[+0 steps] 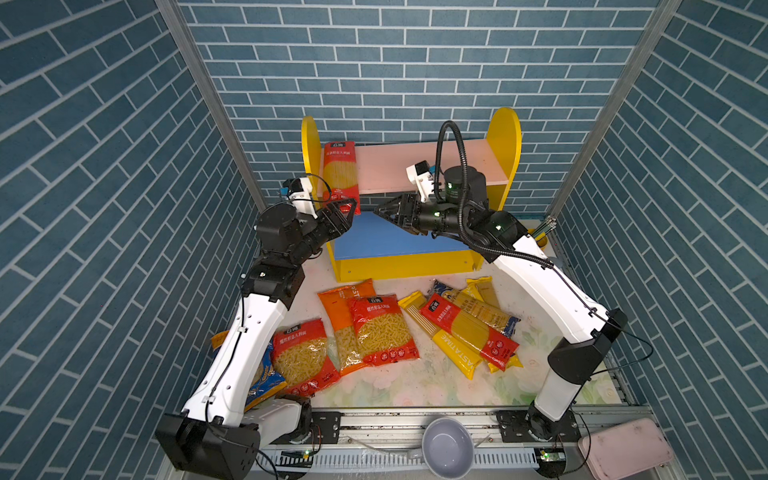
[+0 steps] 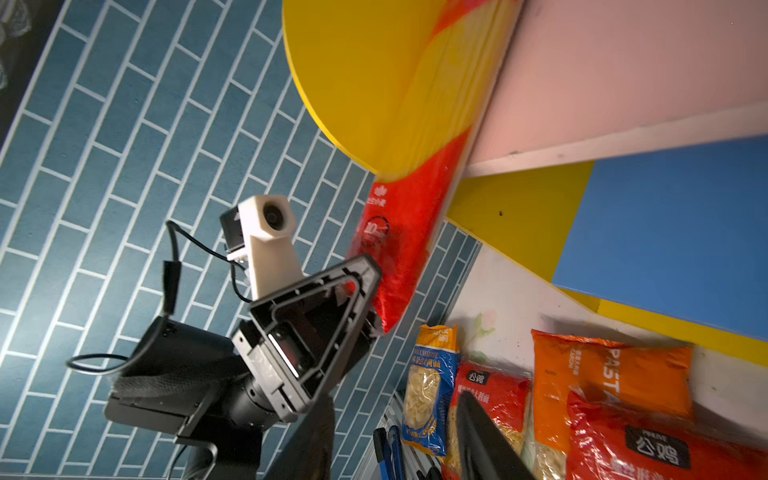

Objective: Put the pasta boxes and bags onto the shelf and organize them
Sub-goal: 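Open the right gripper and draw the right arm back down toward the pile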

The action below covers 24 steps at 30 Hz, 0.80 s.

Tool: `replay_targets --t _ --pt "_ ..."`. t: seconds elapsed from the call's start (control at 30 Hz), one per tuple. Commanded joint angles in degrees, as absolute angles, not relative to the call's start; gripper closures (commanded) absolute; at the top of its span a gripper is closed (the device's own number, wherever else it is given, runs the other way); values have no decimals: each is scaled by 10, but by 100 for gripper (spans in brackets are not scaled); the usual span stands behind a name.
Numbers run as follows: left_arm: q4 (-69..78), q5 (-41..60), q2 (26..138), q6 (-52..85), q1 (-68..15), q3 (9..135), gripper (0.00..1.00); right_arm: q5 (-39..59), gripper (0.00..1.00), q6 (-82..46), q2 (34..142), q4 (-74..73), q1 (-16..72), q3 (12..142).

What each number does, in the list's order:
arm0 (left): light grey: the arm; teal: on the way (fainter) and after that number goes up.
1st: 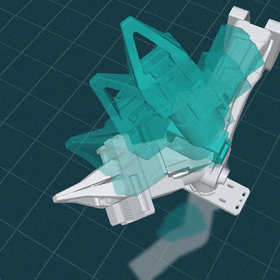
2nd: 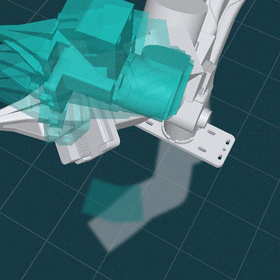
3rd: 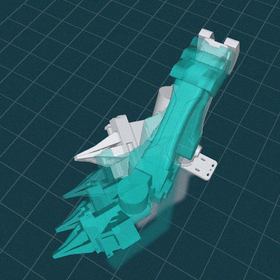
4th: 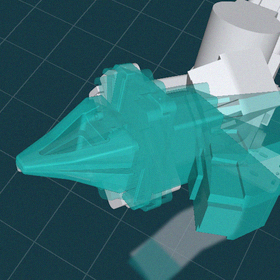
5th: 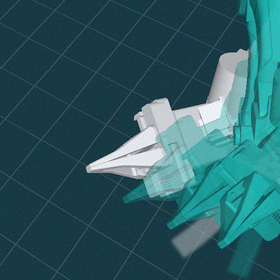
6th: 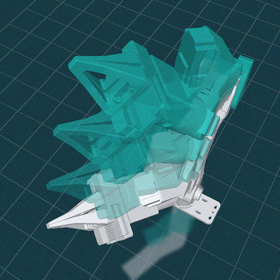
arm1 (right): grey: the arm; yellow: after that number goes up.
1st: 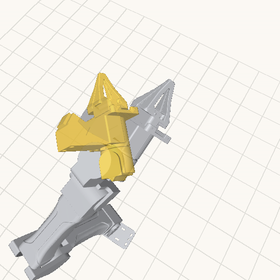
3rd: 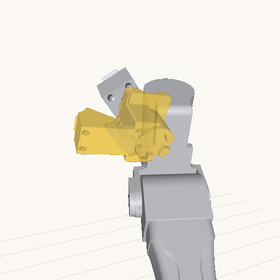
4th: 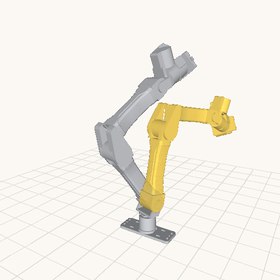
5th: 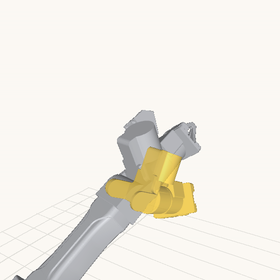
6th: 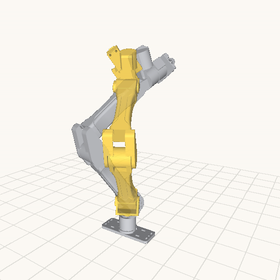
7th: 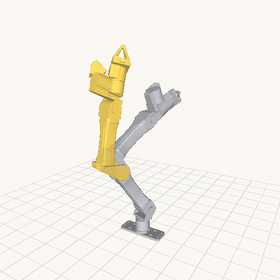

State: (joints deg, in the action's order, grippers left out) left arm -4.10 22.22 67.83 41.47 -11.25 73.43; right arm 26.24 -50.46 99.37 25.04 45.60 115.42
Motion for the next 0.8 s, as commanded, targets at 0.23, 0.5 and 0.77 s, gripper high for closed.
replay_targets --t 0.23,0.5,0.77 --pt "-29 222 683 381 -92 772 26 242 52 -424 864 247 445 978" --pt "-76 229 631 368 -77 761 5 254 52 -403 760 282 395 818" --pt "-240 192 512 295 -77 713 4 246 52 -360 656 382 259 659"
